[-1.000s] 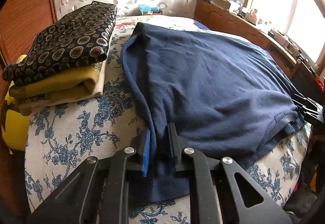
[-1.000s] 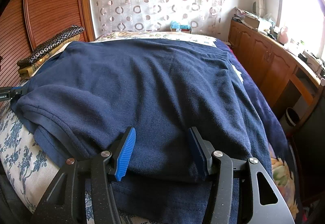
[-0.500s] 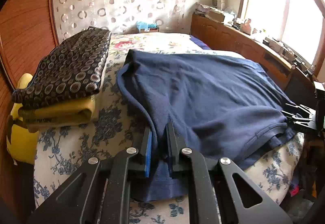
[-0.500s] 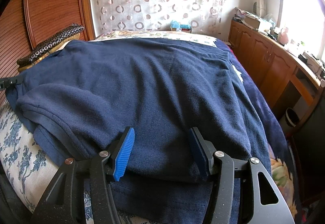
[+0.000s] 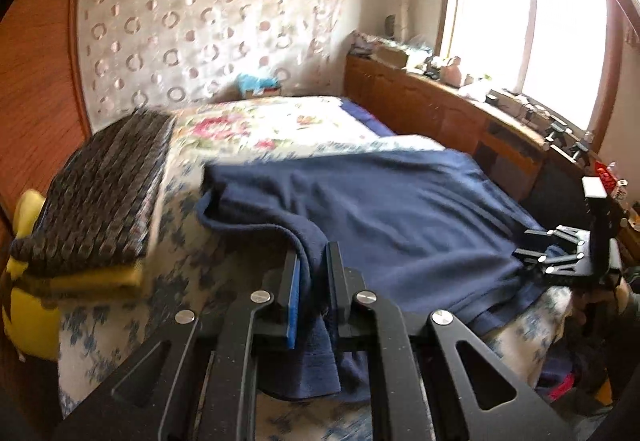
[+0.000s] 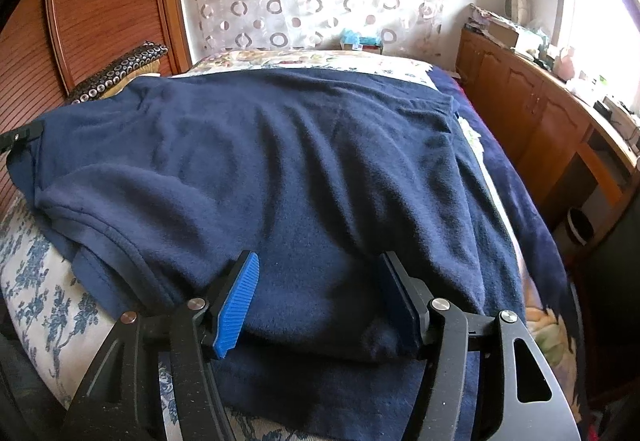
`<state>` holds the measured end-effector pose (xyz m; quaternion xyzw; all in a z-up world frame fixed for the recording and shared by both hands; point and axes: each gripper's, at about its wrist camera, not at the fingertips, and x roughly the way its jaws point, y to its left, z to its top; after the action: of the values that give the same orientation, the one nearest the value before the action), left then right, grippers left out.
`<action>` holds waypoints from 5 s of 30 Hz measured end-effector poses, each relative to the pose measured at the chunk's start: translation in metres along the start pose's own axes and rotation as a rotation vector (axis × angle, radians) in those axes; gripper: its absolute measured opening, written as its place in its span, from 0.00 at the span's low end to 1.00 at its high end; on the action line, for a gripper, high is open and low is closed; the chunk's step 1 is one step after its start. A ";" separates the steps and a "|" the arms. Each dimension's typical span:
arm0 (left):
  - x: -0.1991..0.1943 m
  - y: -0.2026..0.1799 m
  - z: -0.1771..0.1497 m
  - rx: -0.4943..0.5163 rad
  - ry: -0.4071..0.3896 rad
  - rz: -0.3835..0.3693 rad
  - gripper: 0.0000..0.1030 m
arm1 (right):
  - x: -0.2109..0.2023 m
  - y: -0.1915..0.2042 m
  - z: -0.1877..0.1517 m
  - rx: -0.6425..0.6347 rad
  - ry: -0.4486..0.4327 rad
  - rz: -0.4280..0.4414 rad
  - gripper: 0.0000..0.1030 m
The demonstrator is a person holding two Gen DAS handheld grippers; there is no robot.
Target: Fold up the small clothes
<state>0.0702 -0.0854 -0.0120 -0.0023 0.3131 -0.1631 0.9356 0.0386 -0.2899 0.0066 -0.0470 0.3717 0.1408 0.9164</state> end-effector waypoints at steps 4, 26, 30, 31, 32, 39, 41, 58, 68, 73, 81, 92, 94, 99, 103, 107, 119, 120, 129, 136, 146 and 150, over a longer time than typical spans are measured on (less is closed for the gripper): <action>0.001 -0.019 0.019 0.013 -0.021 -0.074 0.12 | -0.007 -0.004 -0.001 0.005 -0.014 0.007 0.62; 0.013 -0.149 0.101 0.229 -0.065 -0.303 0.11 | -0.057 -0.028 -0.001 0.029 -0.153 -0.007 0.62; 0.031 -0.160 0.097 0.234 -0.013 -0.317 0.18 | -0.060 -0.031 -0.004 0.041 -0.163 -0.013 0.62; 0.034 -0.162 0.095 0.241 -0.004 -0.319 0.21 | -0.059 -0.032 -0.004 0.044 -0.162 -0.013 0.62; 0.037 -0.161 0.092 0.242 -0.001 -0.320 0.32 | -0.059 -0.032 -0.005 0.046 -0.161 -0.013 0.62; 0.038 -0.147 0.074 0.232 0.008 -0.295 0.70 | -0.055 -0.031 -0.007 0.053 -0.148 -0.012 0.62; 0.035 -0.140 0.067 0.222 0.006 -0.282 0.74 | -0.053 -0.031 -0.004 0.055 -0.146 -0.003 0.62; 0.037 -0.073 0.015 0.093 -0.014 -0.131 0.74 | 0.003 -0.035 0.028 -0.006 -0.027 0.085 0.62; 0.042 -0.061 0.003 0.070 0.001 -0.106 0.74 | 0.013 -0.039 0.032 -0.046 0.027 0.102 0.53; 0.042 -0.061 0.002 0.071 0.000 -0.098 0.74 | 0.013 -0.035 0.034 -0.074 0.029 0.103 0.29; 0.042 -0.060 0.001 0.062 -0.006 -0.092 0.74 | 0.007 -0.025 0.035 -0.123 0.004 0.112 0.09; 0.038 -0.055 0.001 0.045 -0.026 -0.074 0.74 | -0.052 -0.016 0.045 -0.134 -0.158 0.162 0.07; 0.039 -0.054 0.002 0.045 -0.026 -0.074 0.74 | -0.064 -0.015 0.044 -0.138 -0.179 0.162 0.07; 0.039 -0.054 0.002 0.046 -0.028 -0.075 0.74 | -0.085 -0.027 0.038 -0.122 -0.206 0.118 0.07; 0.038 -0.055 0.003 0.048 -0.031 -0.074 0.74 | -0.082 -0.051 0.023 -0.060 -0.159 0.044 0.07; 0.038 -0.055 0.004 0.049 -0.034 -0.070 0.74 | -0.058 -0.067 -0.001 -0.025 -0.052 -0.019 0.12; 0.036 -0.051 0.006 0.044 -0.052 -0.056 0.74 | -0.075 -0.046 0.004 -0.052 -0.121 0.019 0.50; 0.035 -0.049 0.006 0.042 -0.054 -0.055 0.74 | -0.070 -0.038 0.009 -0.069 -0.118 0.032 0.50; 0.030 -0.036 0.005 0.016 -0.067 -0.038 0.74 | 0.000 0.007 0.041 -0.163 -0.058 0.178 0.50; 0.030 -0.027 0.002 -0.003 -0.066 -0.032 0.74 | 0.044 0.023 0.061 -0.240 0.019 0.225 0.50; 0.031 -0.026 -0.003 -0.005 -0.057 -0.040 0.74 | 0.079 0.041 0.075 -0.320 0.123 0.209 0.50; 0.033 -0.027 -0.004 -0.004 -0.052 -0.043 0.74 | 0.086 0.050 0.076 -0.354 0.120 0.187 0.50</action>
<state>0.0840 -0.1203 -0.0316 -0.0151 0.2889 -0.1822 0.9397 0.1332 -0.2089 0.0026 -0.1811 0.3977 0.2852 0.8531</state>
